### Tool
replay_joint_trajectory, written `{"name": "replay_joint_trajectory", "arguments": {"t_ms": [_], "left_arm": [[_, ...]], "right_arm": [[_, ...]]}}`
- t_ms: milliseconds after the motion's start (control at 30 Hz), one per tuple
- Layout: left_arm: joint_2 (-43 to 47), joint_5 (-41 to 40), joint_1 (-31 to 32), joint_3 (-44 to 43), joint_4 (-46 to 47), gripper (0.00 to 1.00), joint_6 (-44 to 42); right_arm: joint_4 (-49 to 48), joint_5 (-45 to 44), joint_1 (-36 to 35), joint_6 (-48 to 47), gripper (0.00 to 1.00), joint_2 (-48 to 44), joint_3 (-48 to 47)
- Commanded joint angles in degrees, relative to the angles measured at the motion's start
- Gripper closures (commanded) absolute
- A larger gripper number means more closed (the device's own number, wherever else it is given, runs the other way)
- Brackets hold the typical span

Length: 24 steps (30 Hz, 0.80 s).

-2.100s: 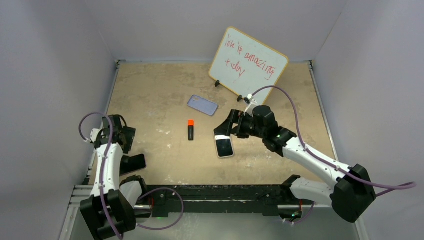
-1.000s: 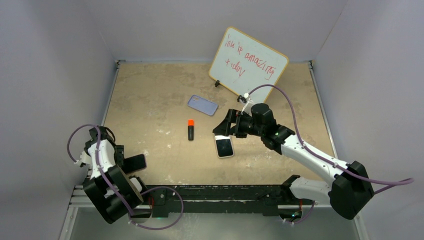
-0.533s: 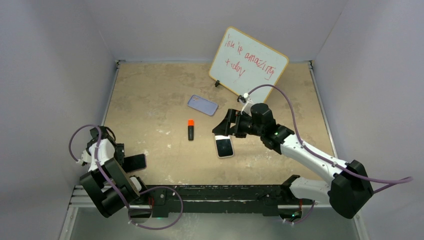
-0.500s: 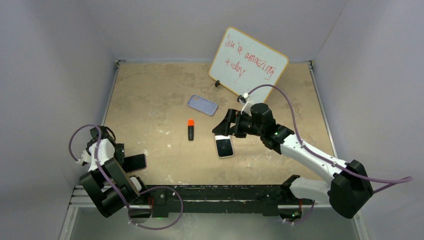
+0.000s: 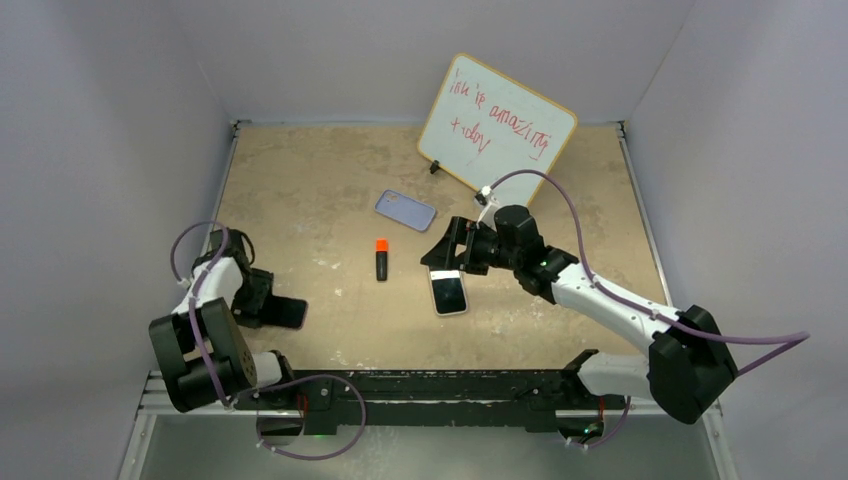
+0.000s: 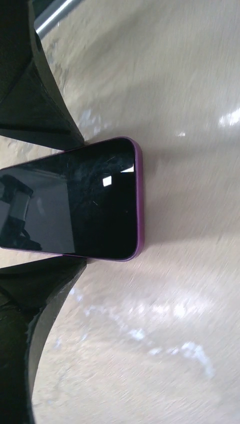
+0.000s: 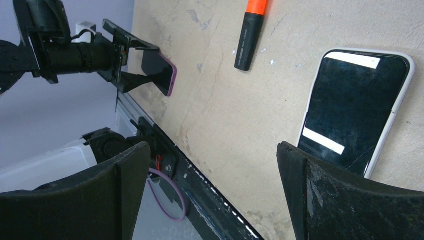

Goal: Put the phone into the phone case

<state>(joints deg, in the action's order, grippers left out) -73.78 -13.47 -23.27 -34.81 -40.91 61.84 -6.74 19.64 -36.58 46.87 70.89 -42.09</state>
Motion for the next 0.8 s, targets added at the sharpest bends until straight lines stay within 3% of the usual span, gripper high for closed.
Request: {"name": "replay_joint_trajectory", "arguments": {"t_ms": [0, 467, 767], "left_arm": [[-5.89, 8.69, 7.07, 0.25, 4.30, 0.25, 0.37], [-3.76, 11.37, 32.40, -0.86, 8.67, 0.31, 3.13], [2.16, 17.59, 43.52, 3.48, 18.43, 0.33, 3.54]], "right_arm": [[-2.31, -0.30, 0.15, 0.55, 0.04, -0.96, 0.30], [-5.14, -0.43, 0.05, 1.09, 0.04, -0.85, 2.86], [-8.56, 3.02, -4.03, -2.21, 0.26, 4.86, 3.03]]}}
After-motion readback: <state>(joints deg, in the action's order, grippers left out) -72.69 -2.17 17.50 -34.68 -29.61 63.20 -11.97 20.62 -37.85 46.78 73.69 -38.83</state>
